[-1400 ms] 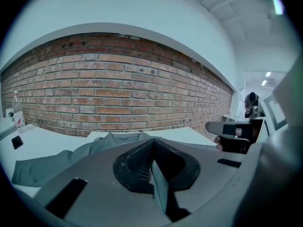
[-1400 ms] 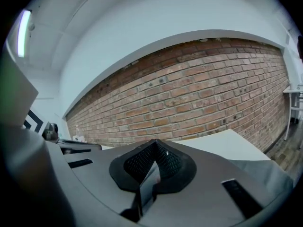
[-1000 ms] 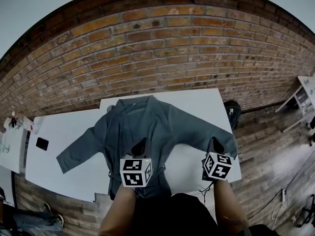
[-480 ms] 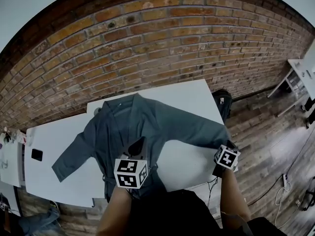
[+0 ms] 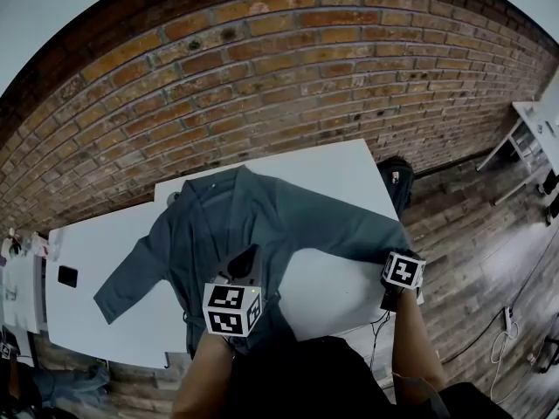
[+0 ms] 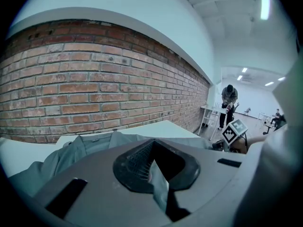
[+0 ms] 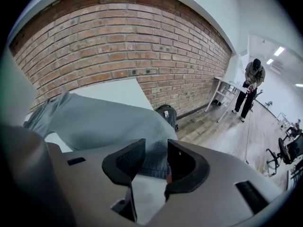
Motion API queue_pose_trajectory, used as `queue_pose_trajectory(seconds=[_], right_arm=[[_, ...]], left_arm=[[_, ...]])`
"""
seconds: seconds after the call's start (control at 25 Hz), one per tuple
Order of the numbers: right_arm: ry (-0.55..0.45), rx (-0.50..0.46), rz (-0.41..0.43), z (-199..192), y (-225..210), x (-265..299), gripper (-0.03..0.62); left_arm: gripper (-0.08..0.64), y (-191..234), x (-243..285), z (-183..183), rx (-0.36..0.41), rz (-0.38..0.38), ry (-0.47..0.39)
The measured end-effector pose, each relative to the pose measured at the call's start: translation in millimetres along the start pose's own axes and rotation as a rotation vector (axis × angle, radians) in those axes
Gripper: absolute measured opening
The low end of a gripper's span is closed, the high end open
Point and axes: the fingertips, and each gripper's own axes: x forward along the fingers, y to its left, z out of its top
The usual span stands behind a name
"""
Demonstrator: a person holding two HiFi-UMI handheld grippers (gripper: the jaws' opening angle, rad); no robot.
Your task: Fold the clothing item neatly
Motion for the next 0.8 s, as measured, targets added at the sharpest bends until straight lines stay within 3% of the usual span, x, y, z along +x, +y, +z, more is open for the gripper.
queue_pose_trajectory(seconds=[0.2, 0.32, 0.48, 0.8], right_arm=[[0.115, 0.033, -0.036, -8.4, -1.8, 5.9, 0.129], [0.161, -0.028, -0.033, -6.1, 12.4, 9.9, 0.035], [0.102, -0.155, -0.086, -4.5, 18.0, 8.0, 0.005], [0.033, -0.118, -0.035, -2.6, 18.5, 9.1, 0.005]], left_arm=[[-0.011, -1.3, 2.8, -4.5, -0.001, 0.003, 0.015], [-0.011, -0.6, 3.4, -8.0, -0.012, 0.013, 0.021], [-0.011, -4.3, -0.8, -12.3, -0.019, 0.014, 0.02], [-0.011, 5.2, -10.5, -16.9, -0.032, 0.038, 0.016]])
